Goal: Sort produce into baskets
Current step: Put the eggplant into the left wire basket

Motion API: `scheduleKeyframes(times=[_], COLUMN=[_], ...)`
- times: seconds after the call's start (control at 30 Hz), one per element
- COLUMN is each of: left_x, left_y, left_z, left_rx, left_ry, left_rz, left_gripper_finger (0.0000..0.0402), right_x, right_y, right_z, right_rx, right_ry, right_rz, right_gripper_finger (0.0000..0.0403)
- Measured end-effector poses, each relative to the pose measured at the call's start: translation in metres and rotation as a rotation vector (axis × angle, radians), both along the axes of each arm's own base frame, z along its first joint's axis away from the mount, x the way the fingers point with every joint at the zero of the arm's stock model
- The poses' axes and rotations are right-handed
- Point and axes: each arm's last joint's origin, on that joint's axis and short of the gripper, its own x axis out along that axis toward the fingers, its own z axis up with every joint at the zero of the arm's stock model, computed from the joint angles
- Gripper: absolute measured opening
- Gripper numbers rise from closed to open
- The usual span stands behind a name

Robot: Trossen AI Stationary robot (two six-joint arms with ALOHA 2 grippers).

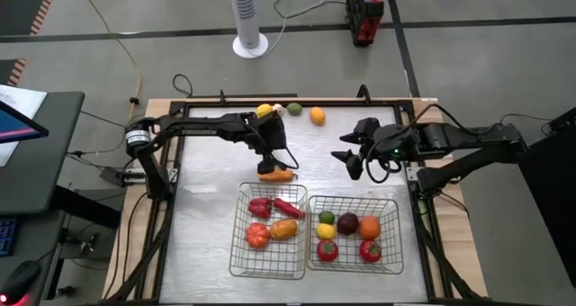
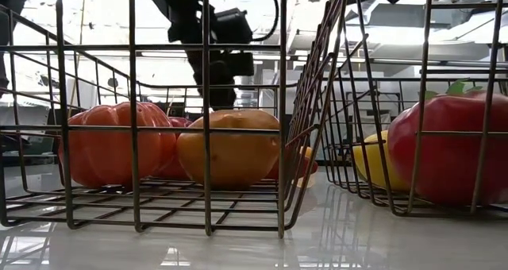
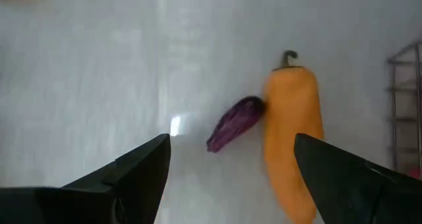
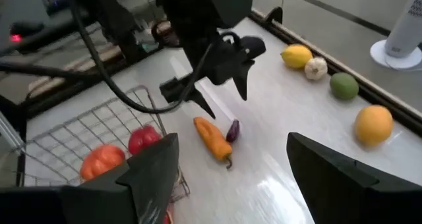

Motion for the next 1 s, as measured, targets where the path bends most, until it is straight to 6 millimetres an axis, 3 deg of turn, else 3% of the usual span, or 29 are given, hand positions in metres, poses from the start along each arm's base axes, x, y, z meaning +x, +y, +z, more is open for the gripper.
scheduleKeyframes(times=[0.27,0.63,0.77,1.0], left_x=[0.009,0.017,0.018,0.017], left_y=[0.002,0.006,0.006,0.005], left_z=[-0.022,-0.049,-0.048,-0.053], left_rx=[0.07,0.089,0.096,0.093], left_ry=[0.021,0.068,0.058,0.088], left_rz=[-0.23,-0.255,-0.254,-0.287], left_gripper_finger=[0.0306,0.0303,0.0273,0.0177], right_x=[0.014,0.028,0.028,0.027], right_y=[0.001,0.001,0.001,0.001], right_z=[-0.008,-0.017,-0.017,-0.016], right_rx=[0.011,0.042,0.045,0.05], right_ry=[0.018,0.035,0.034,0.026], right_rz=[-0.008,-0.028,-0.03,-0.034], right_gripper_finger=[0.0311,0.0311,0.0311,0.0311])
